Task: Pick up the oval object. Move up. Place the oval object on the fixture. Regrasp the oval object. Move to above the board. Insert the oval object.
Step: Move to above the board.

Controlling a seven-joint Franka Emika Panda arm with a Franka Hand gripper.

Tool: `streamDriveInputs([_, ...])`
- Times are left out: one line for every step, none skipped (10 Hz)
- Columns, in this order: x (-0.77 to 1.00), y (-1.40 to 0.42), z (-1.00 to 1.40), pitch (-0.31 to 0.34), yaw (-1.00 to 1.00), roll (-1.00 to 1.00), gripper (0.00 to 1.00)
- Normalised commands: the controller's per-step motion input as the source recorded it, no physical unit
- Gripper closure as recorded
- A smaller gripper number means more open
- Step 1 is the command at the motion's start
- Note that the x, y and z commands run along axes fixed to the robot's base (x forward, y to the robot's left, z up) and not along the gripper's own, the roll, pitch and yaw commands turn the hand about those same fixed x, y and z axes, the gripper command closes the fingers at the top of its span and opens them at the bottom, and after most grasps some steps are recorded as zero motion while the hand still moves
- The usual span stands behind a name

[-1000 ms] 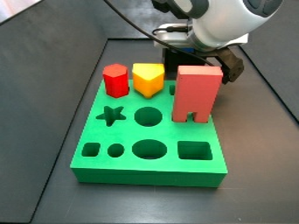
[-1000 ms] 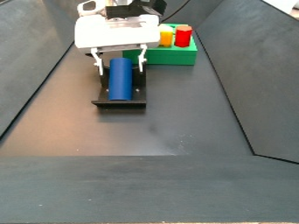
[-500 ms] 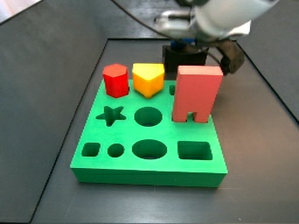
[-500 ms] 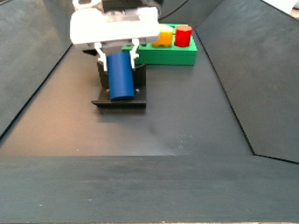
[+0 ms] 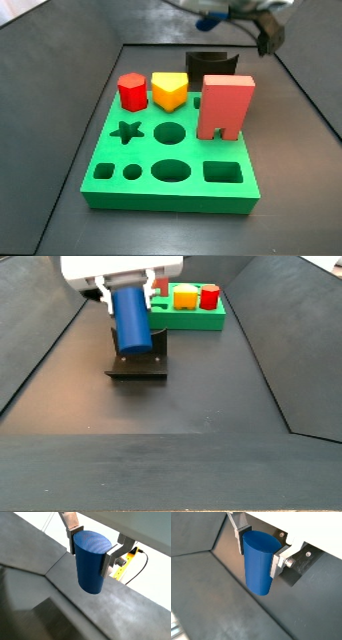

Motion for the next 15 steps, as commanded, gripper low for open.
streamDriveInputs([-0.01, 0.23, 1.00, 0.010, 0.13, -0.04, 1.00])
streamDriveInputs([-0.01, 0.22, 1.00, -0.012, 0.11, -0.03, 1.00])
streamDriveInputs([-0.01, 0.20, 1.00, -0.031, 0.09, -0.03, 1.00])
streamDriveInputs([-0.02, 0.18, 1.00, -0.043, 0.06, -0.03, 1.00])
streamDriveInputs([-0.02, 0.16, 1.00, -0.048, 0.04, -0.03, 1.00])
streamDriveInputs([-0.03, 0.14, 1.00, -0.049, 0.01, -0.03, 1.00])
streamDriveInputs([-0.04, 0.13, 1.00, -0.042, 0.00, -0.04, 1.00])
streamDriveInputs([-0.04, 0.08, 0.80, -0.030, -0.02, -0.04, 1.00])
streamDriveInputs([-0.04, 0.05, 0.62, -0.022, -0.03, -0.04, 1.00])
streamDriveInputs([-0.04, 0.02, 0.37, -0.002, -0.03, -0.05, 1.00])
streamDriveInputs([-0.04, 0.01, 0.25, 0.012, -0.04, -0.05, 1.00])
streamDriveInputs([-0.43, -1.00, 0.14, -0.116, -0.11, -1.00, 1.00])
streamDriveInputs([-0.43, -1.00, 0.14, -0.120, -0.11, -1.00, 1.00])
streamDriveInputs([-0.46, -1.00, 0.15, -0.134, -0.12, -1.00, 1.00])
streamDriveInputs([-0.46, -1.00, 0.14, -0.138, -0.12, -1.00, 1.00])
